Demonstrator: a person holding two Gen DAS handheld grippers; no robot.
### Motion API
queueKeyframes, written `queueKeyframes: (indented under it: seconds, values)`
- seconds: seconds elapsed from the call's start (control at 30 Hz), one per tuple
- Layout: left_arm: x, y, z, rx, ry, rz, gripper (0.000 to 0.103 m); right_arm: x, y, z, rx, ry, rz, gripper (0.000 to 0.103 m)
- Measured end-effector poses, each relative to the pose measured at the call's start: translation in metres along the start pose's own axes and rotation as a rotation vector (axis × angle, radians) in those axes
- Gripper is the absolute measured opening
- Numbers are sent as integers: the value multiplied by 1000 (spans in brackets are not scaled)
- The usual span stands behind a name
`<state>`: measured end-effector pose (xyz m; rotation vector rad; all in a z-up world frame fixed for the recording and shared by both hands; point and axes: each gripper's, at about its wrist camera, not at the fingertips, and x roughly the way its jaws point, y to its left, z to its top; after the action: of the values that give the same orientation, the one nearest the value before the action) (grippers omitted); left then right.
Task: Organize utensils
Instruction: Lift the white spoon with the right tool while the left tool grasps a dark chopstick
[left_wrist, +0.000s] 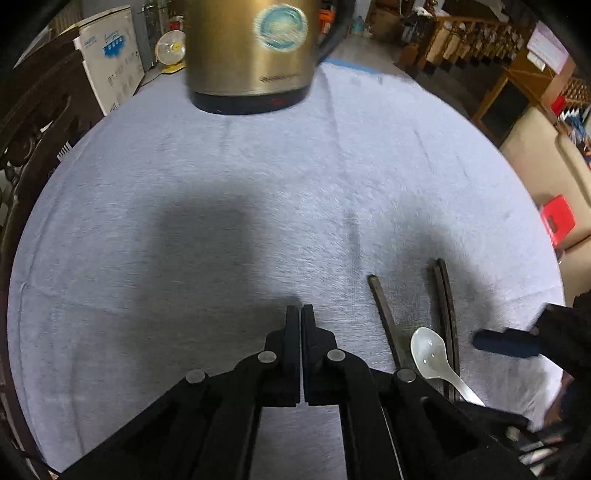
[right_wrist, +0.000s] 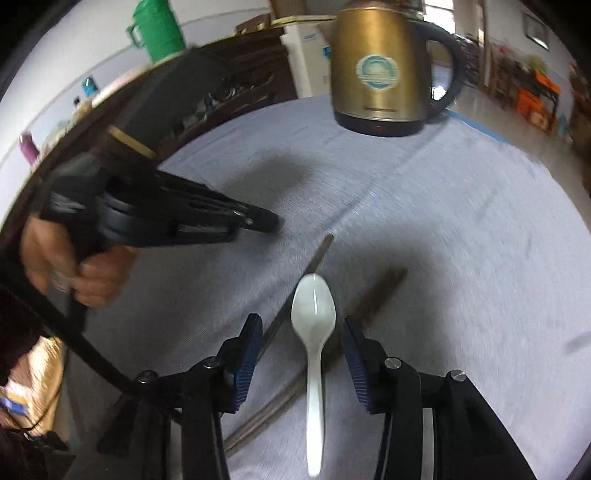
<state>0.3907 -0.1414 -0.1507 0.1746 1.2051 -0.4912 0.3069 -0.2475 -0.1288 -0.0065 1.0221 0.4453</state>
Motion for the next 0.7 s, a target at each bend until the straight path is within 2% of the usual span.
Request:
queueKeyframes:
  seconds: [0.13,0.2,0.23,0.27,0.33,0.43,0.47,0.6,0.7]
  values:
    - [-15,16,1,-26,-27,-23,1,26,2,12,-54,81,-8,42]
    - [-18,19,0,-26,-23,-37,1,33,1,11,-48,103,7,33]
    - [-19,19,0,-21,-18,-43,1,31,0,11,-41,96,17,12]
    - [-17,18,3,-16,-14,-47,2,28,-1,10,-23,94,18,7]
    - [-16,13,4,-9,-7,-52,5,19,-5,6,5,70,6,7]
    - [-10,-8,9,-3,13,-70,22,-3,-18,-4,74,22,5,7]
    - [-6,-16,12,5,21,-69,25,-13,-25,-9,104,-3,9,7]
    - [15,-38,21,-2,71,-78,25,-52,-61,-30,275,-97,56,7]
    - [21,-55,26,27,44,-43,26,-77,-85,-52,404,-168,110,7]
